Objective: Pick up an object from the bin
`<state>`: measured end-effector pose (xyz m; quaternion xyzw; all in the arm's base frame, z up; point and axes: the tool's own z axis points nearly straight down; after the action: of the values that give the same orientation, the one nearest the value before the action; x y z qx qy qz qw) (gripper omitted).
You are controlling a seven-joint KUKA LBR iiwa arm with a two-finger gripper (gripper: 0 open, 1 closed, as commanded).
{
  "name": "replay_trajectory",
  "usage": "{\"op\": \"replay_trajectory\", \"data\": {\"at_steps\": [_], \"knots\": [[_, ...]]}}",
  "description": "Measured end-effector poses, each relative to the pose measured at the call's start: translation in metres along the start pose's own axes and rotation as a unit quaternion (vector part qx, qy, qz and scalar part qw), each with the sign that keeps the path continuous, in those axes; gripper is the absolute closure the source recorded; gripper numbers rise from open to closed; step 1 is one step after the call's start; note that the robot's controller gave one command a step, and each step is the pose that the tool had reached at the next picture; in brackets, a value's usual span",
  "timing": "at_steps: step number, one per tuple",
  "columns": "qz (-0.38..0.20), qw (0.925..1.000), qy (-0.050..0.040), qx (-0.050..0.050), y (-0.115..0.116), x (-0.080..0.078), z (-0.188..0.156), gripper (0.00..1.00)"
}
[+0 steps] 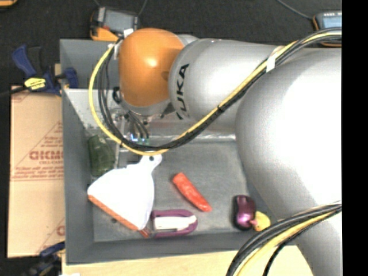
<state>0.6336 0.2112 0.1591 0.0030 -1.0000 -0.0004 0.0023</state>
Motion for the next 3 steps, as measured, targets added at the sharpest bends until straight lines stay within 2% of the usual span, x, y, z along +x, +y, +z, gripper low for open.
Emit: {"op": "replay_trajectory", "data": {"at_steps": [1,2,3], "knots": [[0.002,1.0000,-0.0040,-0.001,-0.001,-0.002,-0.006,0.00],[-0.109,0.9940,-0.0063,-0.001,-0.047,0.007,0.053,0.00],[-0.176,0.9843,-0.0057,0.000,-0.074,0.012,0.054,0.00]]}}
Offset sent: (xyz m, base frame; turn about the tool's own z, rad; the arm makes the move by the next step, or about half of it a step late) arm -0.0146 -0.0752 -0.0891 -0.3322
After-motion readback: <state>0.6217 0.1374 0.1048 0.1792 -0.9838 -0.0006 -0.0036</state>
